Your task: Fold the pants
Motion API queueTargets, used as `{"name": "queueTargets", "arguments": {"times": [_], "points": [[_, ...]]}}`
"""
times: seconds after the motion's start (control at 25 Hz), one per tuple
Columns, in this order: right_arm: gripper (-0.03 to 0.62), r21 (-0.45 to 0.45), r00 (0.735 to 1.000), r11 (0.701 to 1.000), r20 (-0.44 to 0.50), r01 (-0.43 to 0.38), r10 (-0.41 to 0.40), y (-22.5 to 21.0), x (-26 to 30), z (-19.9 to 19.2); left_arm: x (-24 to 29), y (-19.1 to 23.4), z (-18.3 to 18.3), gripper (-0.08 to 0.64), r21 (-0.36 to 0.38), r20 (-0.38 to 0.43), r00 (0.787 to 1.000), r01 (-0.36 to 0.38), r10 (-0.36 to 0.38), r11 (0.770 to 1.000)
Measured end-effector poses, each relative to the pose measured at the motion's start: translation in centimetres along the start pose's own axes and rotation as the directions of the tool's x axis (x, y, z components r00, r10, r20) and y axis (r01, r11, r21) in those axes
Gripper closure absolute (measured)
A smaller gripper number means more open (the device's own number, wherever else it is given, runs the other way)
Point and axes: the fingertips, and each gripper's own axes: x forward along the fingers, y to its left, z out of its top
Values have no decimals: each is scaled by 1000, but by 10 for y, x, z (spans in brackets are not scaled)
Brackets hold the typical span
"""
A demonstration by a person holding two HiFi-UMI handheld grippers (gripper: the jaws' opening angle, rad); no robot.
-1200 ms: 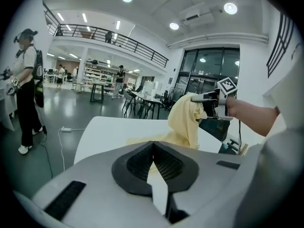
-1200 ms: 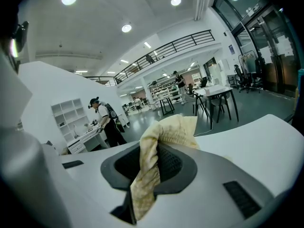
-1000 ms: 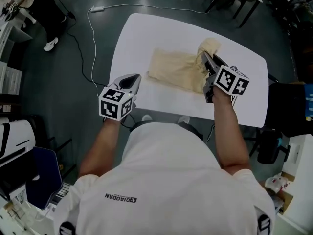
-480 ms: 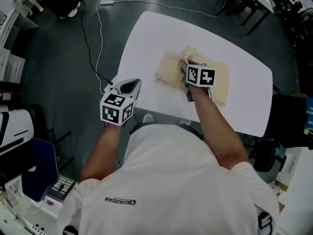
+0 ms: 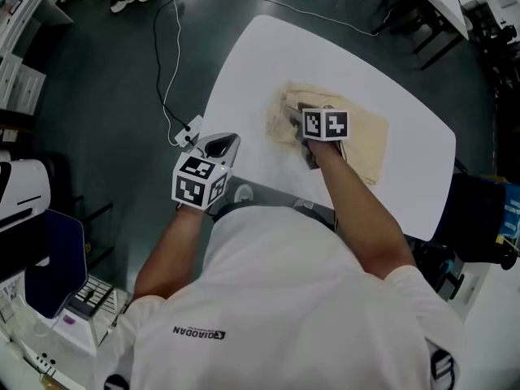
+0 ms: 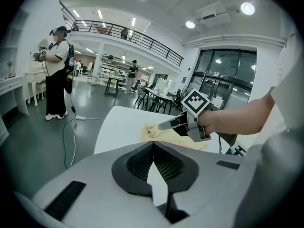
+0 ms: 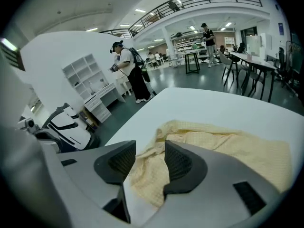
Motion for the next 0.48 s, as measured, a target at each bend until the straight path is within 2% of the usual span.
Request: {"name": "queueTargets", "arguments": {"times": [0.24, 0.48], "points": [[407, -54, 999, 998, 45, -25, 28, 10, -11, 9, 5, 5, 5, 532, 14, -5, 1000, 6, -6, 1000], [466, -41, 989, 998, 132, -55, 60, 9, -43, 16, 15, 4, 18, 532, 19, 3, 1000, 13, -13, 1000]]}}
